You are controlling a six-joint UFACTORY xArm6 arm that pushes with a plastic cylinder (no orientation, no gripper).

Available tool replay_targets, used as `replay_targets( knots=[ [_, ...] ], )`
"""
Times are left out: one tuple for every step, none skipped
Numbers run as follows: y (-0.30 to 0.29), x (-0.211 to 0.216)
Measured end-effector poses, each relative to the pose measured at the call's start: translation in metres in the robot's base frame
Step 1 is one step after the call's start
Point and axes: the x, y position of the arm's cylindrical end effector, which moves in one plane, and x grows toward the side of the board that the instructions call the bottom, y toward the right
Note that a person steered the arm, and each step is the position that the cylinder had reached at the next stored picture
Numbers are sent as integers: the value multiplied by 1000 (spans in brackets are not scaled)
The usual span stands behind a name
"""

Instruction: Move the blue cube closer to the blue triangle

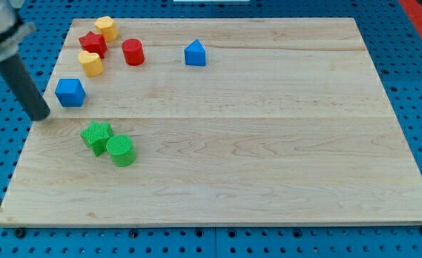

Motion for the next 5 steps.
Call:
replay_targets(
  knots=[
    [41,-29],
    [84,-56],
    [137,-68],
    [180,-80],
    [180,-98]
  ],
)
